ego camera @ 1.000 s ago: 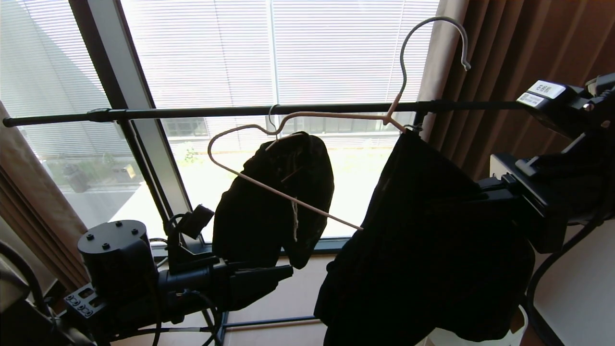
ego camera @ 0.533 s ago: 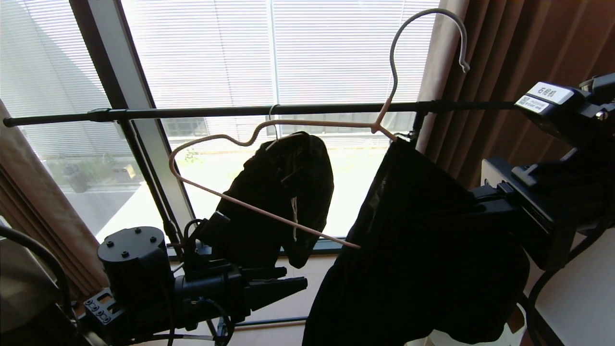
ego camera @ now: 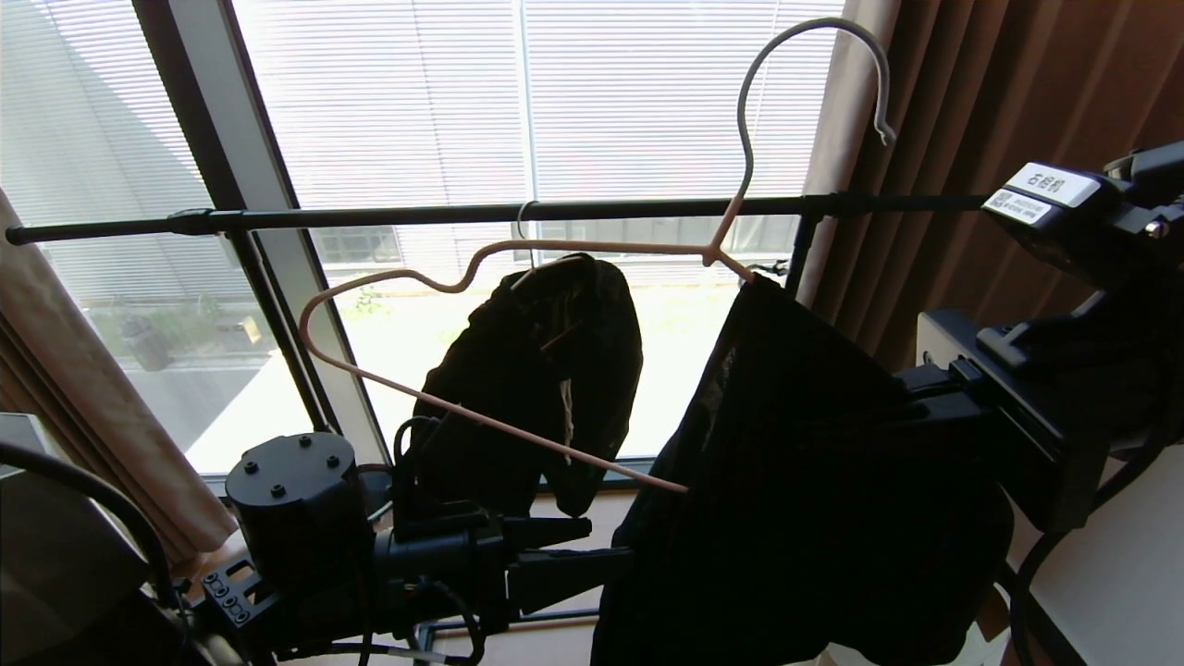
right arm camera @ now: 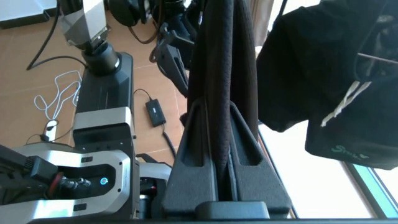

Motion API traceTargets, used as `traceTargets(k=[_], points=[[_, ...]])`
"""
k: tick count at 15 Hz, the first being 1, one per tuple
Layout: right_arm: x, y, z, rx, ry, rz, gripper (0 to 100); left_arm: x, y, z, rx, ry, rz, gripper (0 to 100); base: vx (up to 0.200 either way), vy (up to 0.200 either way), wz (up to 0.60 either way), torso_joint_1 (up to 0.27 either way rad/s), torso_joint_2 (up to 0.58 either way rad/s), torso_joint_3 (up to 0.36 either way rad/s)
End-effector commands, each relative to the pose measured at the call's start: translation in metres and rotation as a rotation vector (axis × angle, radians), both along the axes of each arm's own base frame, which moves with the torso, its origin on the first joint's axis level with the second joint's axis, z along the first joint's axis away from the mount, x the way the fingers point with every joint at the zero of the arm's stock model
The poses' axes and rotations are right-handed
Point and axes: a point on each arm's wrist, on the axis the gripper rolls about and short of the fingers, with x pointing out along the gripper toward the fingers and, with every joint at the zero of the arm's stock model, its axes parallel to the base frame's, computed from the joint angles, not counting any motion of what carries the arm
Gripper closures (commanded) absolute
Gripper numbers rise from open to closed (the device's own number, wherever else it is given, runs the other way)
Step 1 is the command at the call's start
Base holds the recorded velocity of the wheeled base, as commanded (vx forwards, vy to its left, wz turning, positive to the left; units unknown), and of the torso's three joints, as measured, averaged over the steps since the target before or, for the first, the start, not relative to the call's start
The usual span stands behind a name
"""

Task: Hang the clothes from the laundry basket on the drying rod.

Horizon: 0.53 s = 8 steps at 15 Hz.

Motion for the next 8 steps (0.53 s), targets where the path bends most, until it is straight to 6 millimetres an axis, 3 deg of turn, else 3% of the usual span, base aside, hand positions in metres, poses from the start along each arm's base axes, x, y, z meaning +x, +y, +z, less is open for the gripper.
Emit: traceTargets(k=[1,8], points=[[-0.0015,0.0023,0.0002,0.001,0.0,0.013,100,0.0034,-0.005,-0.0019,0.0,0.0,-0.008,0,0.0,0.0,0.0,0.0,0.0,0.0],[-0.01,0.0014,0.0045,0.01,-0.017,0.025,100,0.0065,-0.0107,-0.0082,0.009,0.013,-0.016,0,0.0,0.0,0.0,0.0,0.0,0.0]])
